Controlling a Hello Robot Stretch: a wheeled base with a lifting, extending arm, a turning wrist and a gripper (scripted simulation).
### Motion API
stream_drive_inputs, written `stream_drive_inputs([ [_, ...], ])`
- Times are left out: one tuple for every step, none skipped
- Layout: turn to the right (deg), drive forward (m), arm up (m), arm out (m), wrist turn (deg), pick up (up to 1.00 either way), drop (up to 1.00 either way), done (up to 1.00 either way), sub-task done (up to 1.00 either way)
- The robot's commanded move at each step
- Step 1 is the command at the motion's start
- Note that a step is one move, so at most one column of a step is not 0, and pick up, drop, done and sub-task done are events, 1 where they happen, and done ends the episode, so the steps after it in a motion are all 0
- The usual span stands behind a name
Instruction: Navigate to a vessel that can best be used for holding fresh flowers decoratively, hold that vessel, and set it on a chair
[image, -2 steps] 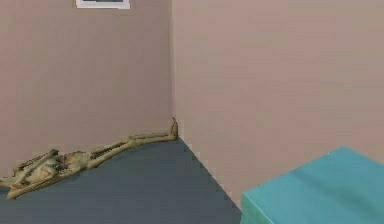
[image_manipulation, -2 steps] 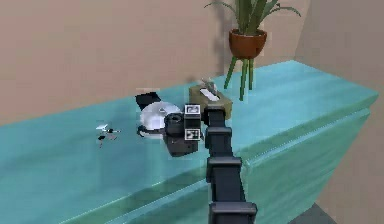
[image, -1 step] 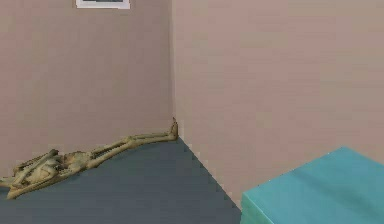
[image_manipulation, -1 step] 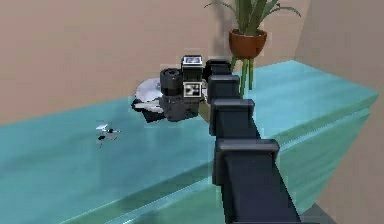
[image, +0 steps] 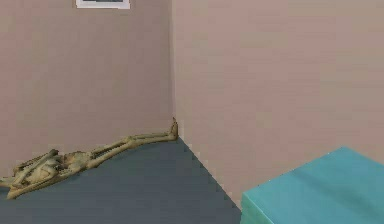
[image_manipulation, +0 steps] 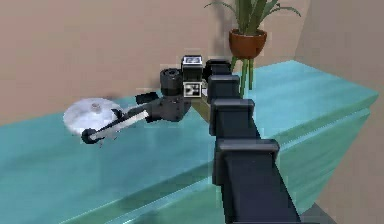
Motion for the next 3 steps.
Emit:
stream_drive_inputs([
  [0.0,0.00,0.00,0.00,-45.0,0.00,0.00,0.00,0.00],
  [0.0,0.00,0.00,0.00,-15.0,0.00,0.00,0.00,0.00],
  [0.0,0.00,0.00,-0.22,0.0,0.00,0.00,0.00,0.00],
])
